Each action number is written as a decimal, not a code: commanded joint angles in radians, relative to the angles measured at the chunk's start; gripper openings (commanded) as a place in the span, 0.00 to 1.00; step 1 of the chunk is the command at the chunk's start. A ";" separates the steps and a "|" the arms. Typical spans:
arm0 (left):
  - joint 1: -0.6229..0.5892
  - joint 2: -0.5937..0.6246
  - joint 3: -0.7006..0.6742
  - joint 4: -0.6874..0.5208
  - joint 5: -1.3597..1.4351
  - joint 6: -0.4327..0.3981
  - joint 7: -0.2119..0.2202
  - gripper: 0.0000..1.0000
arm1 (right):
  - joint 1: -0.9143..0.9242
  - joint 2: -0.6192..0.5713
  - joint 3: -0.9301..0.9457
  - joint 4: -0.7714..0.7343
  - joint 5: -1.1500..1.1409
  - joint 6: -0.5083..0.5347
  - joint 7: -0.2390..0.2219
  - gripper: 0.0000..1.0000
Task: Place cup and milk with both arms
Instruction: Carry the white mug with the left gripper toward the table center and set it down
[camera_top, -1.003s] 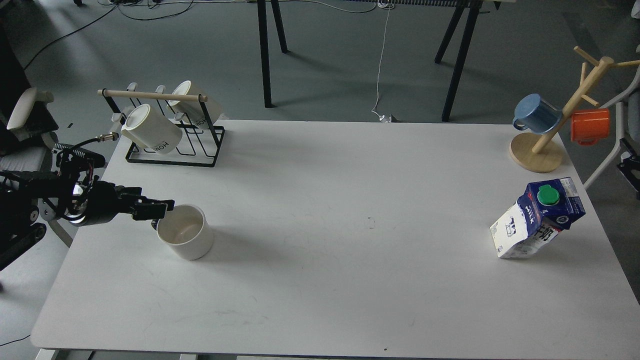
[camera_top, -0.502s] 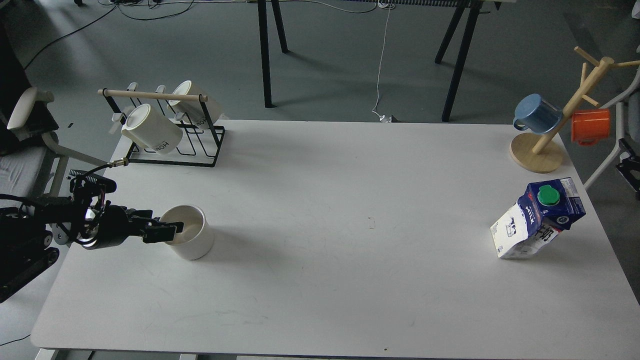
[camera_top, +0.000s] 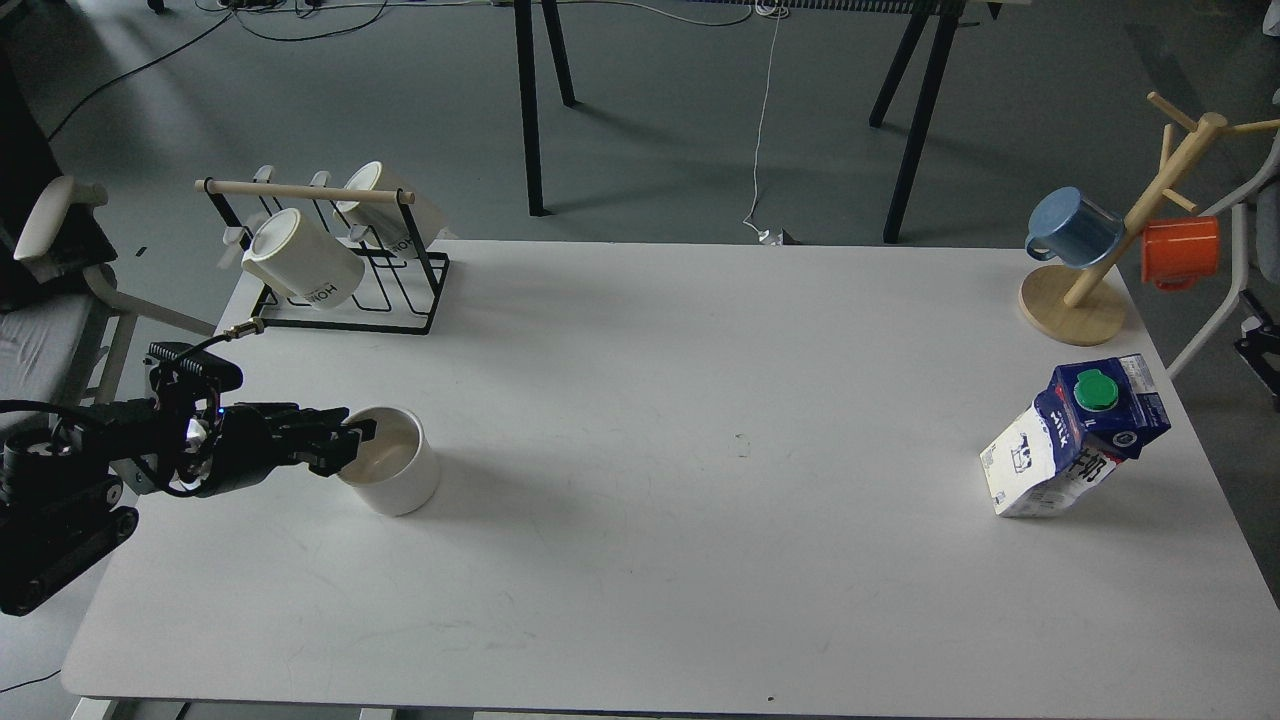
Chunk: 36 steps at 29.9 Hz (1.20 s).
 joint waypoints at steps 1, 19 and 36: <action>0.002 0.003 0.001 -0.004 0.000 0.002 0.000 0.06 | -0.004 0.000 0.000 0.000 0.002 0.000 0.000 0.95; -0.182 -0.084 -0.106 -0.213 -0.158 -0.300 0.000 0.05 | -0.022 -0.006 0.005 -0.009 0.006 0.000 0.002 0.94; -0.184 -0.505 -0.100 0.162 0.052 -0.226 0.000 0.06 | -0.039 -0.008 0.017 -0.022 0.032 0.000 0.003 0.94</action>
